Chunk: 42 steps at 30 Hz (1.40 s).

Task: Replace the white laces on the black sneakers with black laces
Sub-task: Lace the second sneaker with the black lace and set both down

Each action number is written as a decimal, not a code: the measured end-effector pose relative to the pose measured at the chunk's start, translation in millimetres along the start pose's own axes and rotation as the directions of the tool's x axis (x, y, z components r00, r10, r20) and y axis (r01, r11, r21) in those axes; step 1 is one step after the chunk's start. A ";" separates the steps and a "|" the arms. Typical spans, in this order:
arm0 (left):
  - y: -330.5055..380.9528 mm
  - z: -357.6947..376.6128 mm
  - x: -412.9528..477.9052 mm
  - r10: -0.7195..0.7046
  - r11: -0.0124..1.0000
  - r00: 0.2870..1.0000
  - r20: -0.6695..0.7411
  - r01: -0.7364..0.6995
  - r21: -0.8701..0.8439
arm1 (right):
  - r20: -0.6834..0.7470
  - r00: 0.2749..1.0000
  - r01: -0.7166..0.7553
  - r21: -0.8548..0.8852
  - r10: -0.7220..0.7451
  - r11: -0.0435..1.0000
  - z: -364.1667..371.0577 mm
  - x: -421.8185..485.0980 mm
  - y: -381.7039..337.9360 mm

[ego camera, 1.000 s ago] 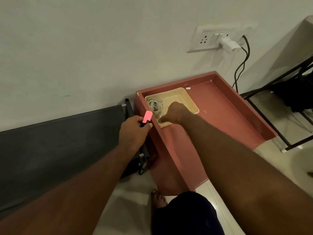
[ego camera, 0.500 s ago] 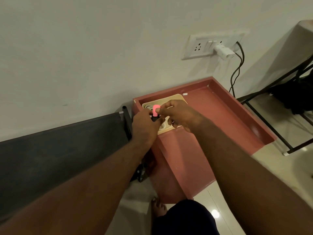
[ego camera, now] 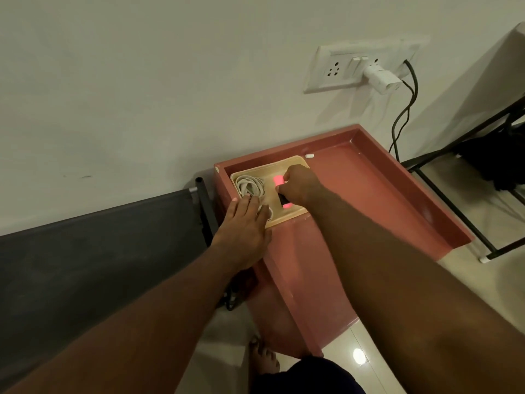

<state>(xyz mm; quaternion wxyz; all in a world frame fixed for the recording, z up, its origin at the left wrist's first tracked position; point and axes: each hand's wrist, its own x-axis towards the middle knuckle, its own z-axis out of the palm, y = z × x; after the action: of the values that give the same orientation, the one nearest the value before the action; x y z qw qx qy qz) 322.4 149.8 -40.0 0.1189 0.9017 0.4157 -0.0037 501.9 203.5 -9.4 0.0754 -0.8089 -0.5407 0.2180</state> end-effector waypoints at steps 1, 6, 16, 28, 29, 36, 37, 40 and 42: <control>-0.6 2.5 0.9 -0.005 1.000 1.000 0.020 0.005 0.003 | -0.004 1.000 -0.003 0.007 0.003 1.000 5.9 5.7 -2.0; -1.0 8.0 3.6 -0.036 0.998 0.999 0.021 0.037 -0.044 | -0.013 0.999 0.035 0.065 -0.034 0.997 21.1 19.8 -12.4; 1.0 3.8 4.4 -0.050 0.999 0.996 0.073 0.051 -0.014 | 0.050 0.994 -0.113 0.513 0.102 0.851 -20.5 0.5 -3.0; 2.8 -0.1 5.2 -0.063 0.998 0.993 0.099 0.062 0.016 | 0.169 0.985 0.017 0.056 -0.026 0.998 -15.1 -6.4 8.0; 3.1 -0.6 5.3 -0.064 0.998 0.993 0.103 0.063 0.015 | 0.170 0.984 0.035 0.062 -0.045 0.997 -16.0 -6.8 8.3; 4.3 -2.4 5.3 -0.070 0.997 0.991 0.113 0.067 0.032 | 0.294 0.948 0.113 0.039 -0.120 0.993 -23.7 -11.1 9.6; 4.4 -2.4 5.3 -0.071 0.997 0.991 0.112 0.067 0.034 | 0.283 0.952 0.110 0.050 -0.120 0.993 -25.0 -10.7 10.9; 3.9 -1.7 5.4 -0.067 0.997 0.992 0.109 0.064 0.035 | 0.181 0.978 0.109 -0.034 -0.101 0.993 -28.5 -13.5 10.0; 3.9 -1.8 5.0 -0.066 0.998 0.992 0.103 0.063 0.028 | 0.185 0.978 0.122 -0.153 -0.093 0.981 -27.9 -18.6 6.0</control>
<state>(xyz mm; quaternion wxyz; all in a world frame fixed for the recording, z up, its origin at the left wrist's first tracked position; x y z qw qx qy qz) 328.4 151.5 -37.9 0.1289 0.8878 0.4376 -0.0598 513.1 187.4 18.4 -0.0280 -0.7592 -0.6046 0.2393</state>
